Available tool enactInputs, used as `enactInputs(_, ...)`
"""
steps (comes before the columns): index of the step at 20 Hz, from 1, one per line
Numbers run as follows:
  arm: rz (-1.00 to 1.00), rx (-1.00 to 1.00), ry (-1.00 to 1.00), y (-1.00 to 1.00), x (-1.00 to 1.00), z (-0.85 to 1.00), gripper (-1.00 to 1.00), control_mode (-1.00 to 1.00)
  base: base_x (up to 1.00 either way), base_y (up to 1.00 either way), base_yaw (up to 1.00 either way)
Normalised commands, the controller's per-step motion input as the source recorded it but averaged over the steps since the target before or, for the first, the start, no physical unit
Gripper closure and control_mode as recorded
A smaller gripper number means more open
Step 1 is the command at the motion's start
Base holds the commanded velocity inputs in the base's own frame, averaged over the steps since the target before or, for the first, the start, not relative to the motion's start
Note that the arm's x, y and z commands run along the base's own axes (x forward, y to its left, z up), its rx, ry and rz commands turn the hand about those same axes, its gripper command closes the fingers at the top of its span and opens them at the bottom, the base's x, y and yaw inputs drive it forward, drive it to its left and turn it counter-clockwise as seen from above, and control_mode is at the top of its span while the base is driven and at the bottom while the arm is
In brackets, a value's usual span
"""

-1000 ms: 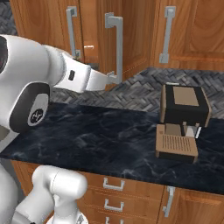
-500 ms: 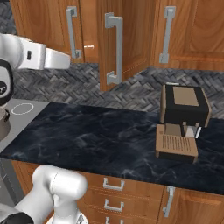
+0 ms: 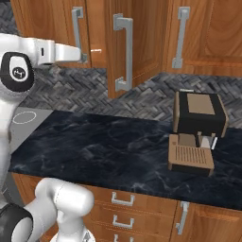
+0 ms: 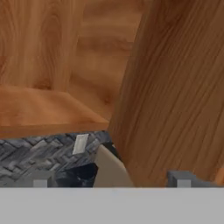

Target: Open the cabinet and move the ladle to the pot. Then close the cabinet.

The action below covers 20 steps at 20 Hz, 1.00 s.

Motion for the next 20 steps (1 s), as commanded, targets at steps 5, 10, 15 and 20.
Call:
enactInputs(5, -0.28, -0.10, 0.07, -0.54, 0.56, 0.00, -1.00, -1.00, 0.00, 0.00, 0.00)
enactInputs(10, -0.27, -0.06, 0.04, -0.73, 0.25, 0.00, -1.00, -1.00, 0.00, 0.00, 0.00)
enactInputs(15, -0.29, -0.06, 0.00, -0.86, -0.14, 0.01, -1.00, -1.00, 0.00, 0.00, 0.00)
enactInputs(20, -0.31, -0.03, 0.00, -0.99, -0.47, 0.07, -1.00, -1.00, 0.00, 0.00, 0.00)
